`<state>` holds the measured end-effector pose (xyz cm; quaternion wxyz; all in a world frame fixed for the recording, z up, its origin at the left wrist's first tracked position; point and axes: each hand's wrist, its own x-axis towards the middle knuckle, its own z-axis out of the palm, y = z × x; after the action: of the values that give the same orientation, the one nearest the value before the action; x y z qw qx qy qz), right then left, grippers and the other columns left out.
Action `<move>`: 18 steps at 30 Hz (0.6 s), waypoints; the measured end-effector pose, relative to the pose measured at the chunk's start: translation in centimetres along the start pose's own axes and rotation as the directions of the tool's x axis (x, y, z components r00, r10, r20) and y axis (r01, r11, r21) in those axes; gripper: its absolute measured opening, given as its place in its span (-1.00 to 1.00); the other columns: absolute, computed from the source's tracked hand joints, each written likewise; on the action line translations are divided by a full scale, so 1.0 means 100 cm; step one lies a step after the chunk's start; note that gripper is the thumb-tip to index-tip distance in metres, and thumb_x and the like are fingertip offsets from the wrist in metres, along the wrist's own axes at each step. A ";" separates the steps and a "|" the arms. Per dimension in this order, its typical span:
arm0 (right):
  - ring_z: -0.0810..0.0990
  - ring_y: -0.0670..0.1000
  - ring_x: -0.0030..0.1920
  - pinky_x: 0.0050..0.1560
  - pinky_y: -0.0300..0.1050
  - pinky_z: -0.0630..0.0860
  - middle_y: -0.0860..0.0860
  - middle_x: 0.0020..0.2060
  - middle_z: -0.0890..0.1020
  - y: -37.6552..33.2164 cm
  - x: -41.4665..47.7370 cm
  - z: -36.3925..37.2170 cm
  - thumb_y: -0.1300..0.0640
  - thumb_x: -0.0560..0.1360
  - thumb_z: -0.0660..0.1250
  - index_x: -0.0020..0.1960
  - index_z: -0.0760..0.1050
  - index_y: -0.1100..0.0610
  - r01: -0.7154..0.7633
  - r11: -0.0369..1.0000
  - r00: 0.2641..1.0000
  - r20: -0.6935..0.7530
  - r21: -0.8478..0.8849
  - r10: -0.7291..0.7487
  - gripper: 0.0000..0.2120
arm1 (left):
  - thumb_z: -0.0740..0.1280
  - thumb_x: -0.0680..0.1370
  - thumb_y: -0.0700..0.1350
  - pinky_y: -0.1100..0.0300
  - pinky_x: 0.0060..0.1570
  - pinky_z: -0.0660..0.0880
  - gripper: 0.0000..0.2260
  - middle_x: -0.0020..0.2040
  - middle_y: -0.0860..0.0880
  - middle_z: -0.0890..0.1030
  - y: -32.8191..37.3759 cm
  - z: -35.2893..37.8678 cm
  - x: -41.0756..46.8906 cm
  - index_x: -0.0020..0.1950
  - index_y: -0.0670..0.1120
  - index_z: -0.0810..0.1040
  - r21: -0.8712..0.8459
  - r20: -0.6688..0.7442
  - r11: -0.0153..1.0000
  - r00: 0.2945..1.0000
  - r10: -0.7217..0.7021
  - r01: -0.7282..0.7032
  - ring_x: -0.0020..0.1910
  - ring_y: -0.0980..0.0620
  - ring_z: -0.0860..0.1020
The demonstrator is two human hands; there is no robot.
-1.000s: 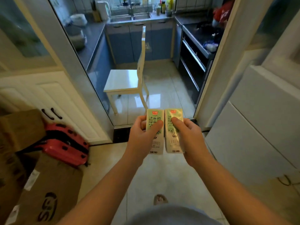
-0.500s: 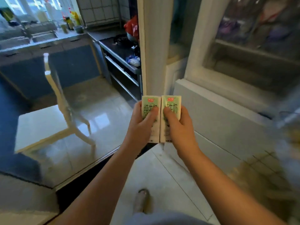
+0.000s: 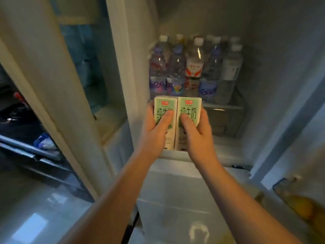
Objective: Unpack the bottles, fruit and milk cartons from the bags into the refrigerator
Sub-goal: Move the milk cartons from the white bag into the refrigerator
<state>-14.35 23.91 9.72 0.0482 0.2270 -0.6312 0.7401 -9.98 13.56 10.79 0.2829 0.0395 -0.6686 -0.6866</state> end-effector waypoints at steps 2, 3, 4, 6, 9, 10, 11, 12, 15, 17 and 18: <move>0.62 -0.17 0.04 -0.06 -0.33 0.53 0.01 0.08 0.60 -0.011 0.036 0.003 0.26 0.61 0.25 0.31 0.40 0.17 0.070 0.997 0.997 -0.030 0.021 -0.069 -0.72 | 0.23 0.66 -0.17 0.27 -0.13 0.60 -0.74 0.13 -0.05 0.63 0.013 0.007 0.039 0.35 -0.11 0.36 -0.056 0.048 0.997 0.998 0.051 -0.048 0.04 0.10 0.67; 0.61 -0.19 0.02 -0.06 -0.33 0.52 -0.01 0.06 0.60 -0.018 0.053 0.002 0.29 0.62 0.24 0.32 0.39 0.19 0.107 0.994 0.993 -0.045 0.036 -0.105 -0.72 | 0.24 0.65 -0.16 0.23 -0.10 0.61 -0.72 0.14 -0.06 0.63 0.020 0.012 0.056 0.36 -0.10 0.36 -0.087 0.071 0.993 0.994 0.081 -0.074 0.06 0.08 0.67; 0.61 -0.21 0.00 -0.06 -0.34 0.52 -0.03 0.04 0.60 -0.026 0.068 0.001 0.30 0.61 0.23 0.32 0.39 0.20 0.152 0.987 0.987 -0.062 0.047 -0.149 -0.72 | 0.25 0.63 -0.13 0.18 -0.06 0.62 -0.69 0.17 -0.06 0.63 0.029 0.018 0.072 0.37 -0.10 0.36 -0.111 0.100 0.988 0.988 0.117 -0.106 0.10 0.05 0.66; 0.61 -0.23 0.00 -0.05 -0.34 0.51 -0.09 0.02 0.61 -0.043 0.096 -0.003 0.24 0.59 0.24 0.31 0.39 0.19 0.249 0.967 0.965 -0.097 0.058 -0.243 -0.70 | 0.28 0.57 -0.02 0.10 0.01 0.64 -0.58 0.21 -0.05 0.62 0.049 0.029 0.100 0.40 -0.06 0.33 -0.133 0.163 0.975 0.966 0.200 -0.179 0.16 0.02 0.64; 0.62 -0.14 0.06 0.01 -0.26 0.53 -0.15 0.01 0.63 -0.074 0.133 -0.009 0.19 0.55 0.22 0.32 0.39 0.18 0.380 0.923 0.920 -0.129 0.057 -0.370 -0.66 | 0.28 0.53 0.01 0.13 -0.01 0.63 -0.52 0.23 -0.06 0.60 0.083 0.045 0.132 0.42 -0.10 0.31 -0.211 0.231 0.931 0.910 0.345 -0.299 0.18 0.00 0.63; 0.62 -0.10 0.07 0.02 -0.22 0.54 -0.14 0.01 0.63 -0.085 0.144 -0.010 0.18 0.55 0.22 0.32 0.39 0.17 0.413 0.909 0.906 -0.127 0.058 -0.404 -0.66 | 0.28 0.56 -0.01 0.14 -0.02 0.62 -0.54 0.23 -0.08 0.60 0.093 0.050 0.142 0.41 -0.11 0.30 -0.251 0.241 0.908 0.887 0.393 -0.335 0.18 -0.02 0.63; 0.61 -0.09 0.06 0.01 -0.19 0.54 -0.12 0.02 0.63 -0.096 0.155 -0.011 0.18 0.56 0.22 0.31 0.39 0.16 0.446 0.893 0.891 -0.120 0.056 -0.438 -0.67 | 0.28 0.60 -0.04 0.13 0.00 0.62 -0.59 0.23 -0.10 0.59 0.104 0.055 0.152 0.41 -0.12 0.30 -0.290 0.248 0.882 0.860 0.445 -0.372 0.19 -0.04 0.63; 0.61 -0.08 0.05 0.00 -0.19 0.54 -0.11 0.02 0.62 -0.108 0.165 -0.013 0.18 0.56 0.21 0.30 0.39 0.15 0.480 0.876 0.874 -0.113 0.051 -0.472 -0.68 | 0.27 0.62 -0.08 0.10 0.02 0.62 -0.63 0.24 -0.12 0.58 0.115 0.060 0.162 0.39 -0.11 0.29 -0.323 0.252 0.853 0.832 0.495 -0.410 0.21 -0.07 0.62; 0.61 -0.08 -0.01 -0.08 -0.21 0.55 -0.06 -0.02 0.62 -0.141 0.195 -0.014 0.23 0.52 0.16 0.25 0.40 0.15 0.562 0.824 0.827 -0.087 0.078 -0.555 -0.70 | 0.24 0.60 -0.16 0.08 0.03 0.61 -0.68 0.23 -0.14 0.57 0.146 0.073 0.190 0.34 -0.07 0.31 -0.396 0.241 0.778 0.762 0.601 -0.488 0.21 -0.10 0.61; 0.61 -0.08 -0.04 -0.13 -0.22 0.54 -0.03 -0.04 0.61 -0.160 0.214 -0.014 0.28 0.47 0.12 0.22 0.40 0.18 0.610 0.789 0.792 -0.080 0.074 -0.605 -0.67 | 0.22 0.58 -0.18 0.10 0.00 0.62 -0.70 0.20 -0.13 0.58 0.166 0.080 0.206 0.31 -0.05 0.33 -0.431 0.235 0.748 0.738 0.633 -0.505 0.18 -0.10 0.62; 0.60 -0.08 -0.04 -0.14 -0.23 0.53 -0.02 -0.04 0.60 -0.169 0.225 -0.014 0.28 0.44 0.11 0.21 0.41 0.18 0.632 0.772 0.774 -0.087 0.062 -0.627 -0.65 | 0.21 0.56 -0.20 0.10 -0.02 0.62 -0.70 0.17 -0.12 0.59 0.175 0.084 0.215 0.29 -0.04 0.35 -0.441 0.226 0.735 0.729 0.646 -0.515 0.16 -0.09 0.63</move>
<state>-28.73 23.81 33.91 0.3022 0.4043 -0.4839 0.7149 -25.76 12.54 35.12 0.3597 -0.3539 -0.5540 -0.6622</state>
